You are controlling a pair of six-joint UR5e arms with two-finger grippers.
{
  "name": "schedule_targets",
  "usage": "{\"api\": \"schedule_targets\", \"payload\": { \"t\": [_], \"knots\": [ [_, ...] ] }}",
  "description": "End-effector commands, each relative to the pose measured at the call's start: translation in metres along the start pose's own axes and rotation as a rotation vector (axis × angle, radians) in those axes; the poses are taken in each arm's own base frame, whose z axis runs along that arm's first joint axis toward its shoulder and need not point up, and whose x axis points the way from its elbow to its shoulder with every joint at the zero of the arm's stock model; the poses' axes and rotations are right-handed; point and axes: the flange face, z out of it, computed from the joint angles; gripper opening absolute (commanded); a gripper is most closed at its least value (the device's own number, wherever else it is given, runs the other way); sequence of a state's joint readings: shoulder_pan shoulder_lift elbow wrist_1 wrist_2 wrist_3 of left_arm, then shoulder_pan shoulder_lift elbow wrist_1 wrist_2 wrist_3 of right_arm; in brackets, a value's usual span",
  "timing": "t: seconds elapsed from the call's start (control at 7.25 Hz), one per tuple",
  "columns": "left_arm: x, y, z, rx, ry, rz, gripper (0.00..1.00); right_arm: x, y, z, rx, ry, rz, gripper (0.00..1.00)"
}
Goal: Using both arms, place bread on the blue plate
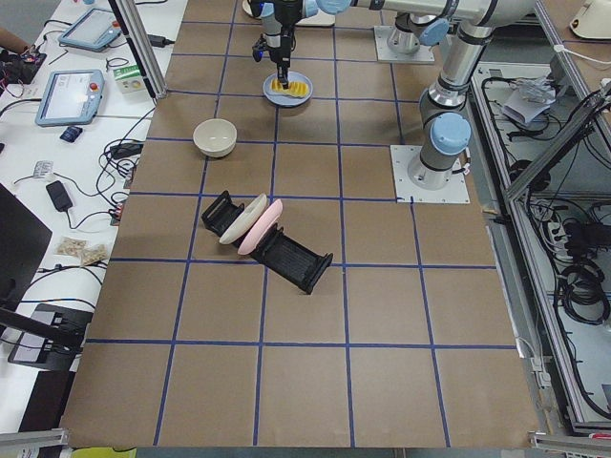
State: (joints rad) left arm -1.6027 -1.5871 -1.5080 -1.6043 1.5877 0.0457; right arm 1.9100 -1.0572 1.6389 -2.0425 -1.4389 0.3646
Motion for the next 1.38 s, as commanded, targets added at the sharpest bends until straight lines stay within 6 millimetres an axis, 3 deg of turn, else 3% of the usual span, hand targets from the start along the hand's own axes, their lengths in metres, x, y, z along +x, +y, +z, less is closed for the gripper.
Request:
{"api": "schedule_targets", "payload": {
  "t": [0.0, 0.28, 0.41, 0.55, 0.69, 0.97, 1.24],
  "knots": [
    [0.002, -0.005, 0.009, -0.007, 0.003, 0.019, 1.0, -0.003, 0.007, 0.008, -0.011, 0.006, 0.001, 0.39],
    [0.003, -0.005, 0.008, 0.01, 0.003, 0.005, 1.0, -0.004, 0.011, 0.01, -0.006, 0.026, -0.007, 0.9],
    [0.004, -0.001, 0.006, 0.013, 0.003, 0.007, 1.0, -0.003, 0.013, 0.014, 0.012, 0.057, -0.015, 1.0],
    [0.004, 0.0, 0.009, 0.007, 0.003, 0.007, 1.0, -0.005, 0.013, 0.01, 0.023, 0.056, -0.015, 1.0],
    [0.005, 0.003, 0.01, 0.006, 0.003, 0.008, 1.0, -0.005, 0.014, -0.006, 0.048, 0.053, -0.02, 1.0],
    [0.004, 0.003, 0.011, 0.003, 0.002, 0.005, 1.0, 0.013, 0.019, -0.047, 0.076, 0.077, -0.009, 1.0],
    [0.004, 0.003, 0.013, -0.002, 0.002, 0.004, 1.0, 0.063, 0.024, -0.113, 0.113, 0.075, 0.067, 1.0]
  ]
}}
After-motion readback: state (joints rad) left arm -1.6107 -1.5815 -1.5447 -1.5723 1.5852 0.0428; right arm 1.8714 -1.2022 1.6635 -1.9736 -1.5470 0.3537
